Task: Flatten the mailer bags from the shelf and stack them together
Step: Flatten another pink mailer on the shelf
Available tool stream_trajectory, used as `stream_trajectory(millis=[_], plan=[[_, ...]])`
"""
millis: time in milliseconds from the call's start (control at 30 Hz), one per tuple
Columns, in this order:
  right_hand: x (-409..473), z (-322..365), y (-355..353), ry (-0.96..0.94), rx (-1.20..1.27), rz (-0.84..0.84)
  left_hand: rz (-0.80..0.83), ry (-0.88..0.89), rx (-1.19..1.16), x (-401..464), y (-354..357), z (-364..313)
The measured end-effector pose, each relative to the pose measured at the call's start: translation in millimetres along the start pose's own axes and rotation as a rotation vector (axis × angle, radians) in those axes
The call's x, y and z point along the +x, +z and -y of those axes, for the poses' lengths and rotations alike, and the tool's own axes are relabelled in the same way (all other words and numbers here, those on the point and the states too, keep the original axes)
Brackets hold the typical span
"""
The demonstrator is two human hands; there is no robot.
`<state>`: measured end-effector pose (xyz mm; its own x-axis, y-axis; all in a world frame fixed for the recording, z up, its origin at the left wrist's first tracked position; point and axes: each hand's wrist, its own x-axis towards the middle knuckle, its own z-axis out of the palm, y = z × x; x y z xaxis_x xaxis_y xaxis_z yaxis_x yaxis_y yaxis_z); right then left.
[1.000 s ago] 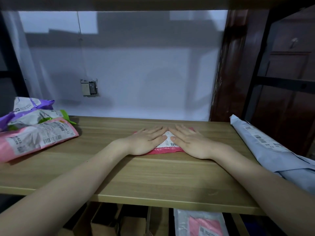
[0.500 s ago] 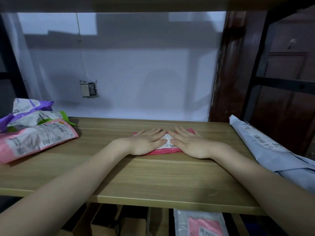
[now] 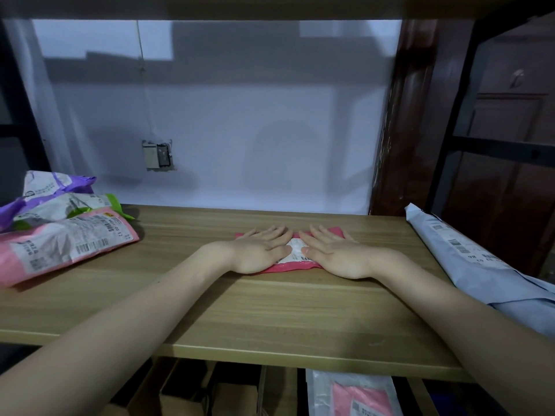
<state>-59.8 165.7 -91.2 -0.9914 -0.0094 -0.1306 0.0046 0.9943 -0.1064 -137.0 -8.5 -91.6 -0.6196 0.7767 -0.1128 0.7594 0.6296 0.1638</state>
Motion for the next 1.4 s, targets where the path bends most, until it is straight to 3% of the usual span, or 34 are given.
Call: stream_trajectory(millis=[333, 533, 667, 1000, 1300, 1400], plan=[[-0.5, -0.9, 0.1, -0.007, 0.016, -0.002, 0.004, -0.001, -0.036, 3.2, -0.5, 2.3], [-6.9, 2.2, -0.2, -0.022, 0.066, -0.102, -0.206, 0.0, -0.33, -6.0, -4.9, -1.7], [-15.3, 4.8, -6.7, -0.021, 0.099, -0.119, -0.325, 0.029, -0.334, -11.9, -8.9, -1.7], [-77.3, 18.4, -12.6, -0.114, 0.092, -0.091, -0.089, 0.047, -0.572, -57.4, -15.1, -18.7], [-139.1, 46.2, -7.8, -0.317, 0.057, -0.321, -0.118, 0.119, -0.692, -118.9, -3.2, -62.3], [-161.2, 50.7, 0.6, -0.406, 0.102, -0.406, -0.01, 0.226, -0.748, -140.9, 3.4, -75.2]])
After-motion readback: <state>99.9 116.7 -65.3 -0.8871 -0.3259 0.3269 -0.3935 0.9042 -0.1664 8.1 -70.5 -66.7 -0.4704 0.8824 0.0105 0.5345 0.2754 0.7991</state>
